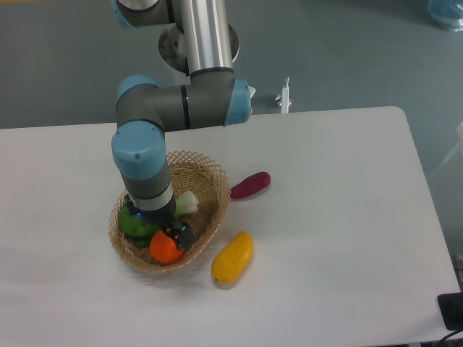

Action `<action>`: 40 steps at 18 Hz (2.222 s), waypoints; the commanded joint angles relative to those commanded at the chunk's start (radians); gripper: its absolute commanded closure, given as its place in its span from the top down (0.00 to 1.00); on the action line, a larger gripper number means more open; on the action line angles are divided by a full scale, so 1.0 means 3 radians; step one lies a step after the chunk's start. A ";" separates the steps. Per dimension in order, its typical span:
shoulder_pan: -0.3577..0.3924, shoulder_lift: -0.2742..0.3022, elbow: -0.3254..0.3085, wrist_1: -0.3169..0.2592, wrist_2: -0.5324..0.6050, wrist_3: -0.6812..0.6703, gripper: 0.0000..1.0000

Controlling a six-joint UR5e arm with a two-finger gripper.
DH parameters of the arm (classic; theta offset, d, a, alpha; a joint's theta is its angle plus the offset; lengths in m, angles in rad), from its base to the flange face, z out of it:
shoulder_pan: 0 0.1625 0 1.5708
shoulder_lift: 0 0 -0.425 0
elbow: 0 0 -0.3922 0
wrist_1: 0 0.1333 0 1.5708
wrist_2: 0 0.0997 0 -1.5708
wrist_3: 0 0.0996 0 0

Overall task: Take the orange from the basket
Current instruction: 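Close the gripper around the orange inside the basket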

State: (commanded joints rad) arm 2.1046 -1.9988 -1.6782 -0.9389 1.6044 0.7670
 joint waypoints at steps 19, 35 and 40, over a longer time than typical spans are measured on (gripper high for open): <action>-0.0051 -0.0102 -0.0015 0.0005 0.0011 0.0000 0.90; -0.0051 -0.0077 -0.0005 0.0000 0.0000 0.0015 0.56; -0.0051 -0.0051 0.0000 0.0000 -0.0015 0.0041 0.55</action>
State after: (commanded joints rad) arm 2.0893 -2.0141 -1.6782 -0.9388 1.6000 0.7792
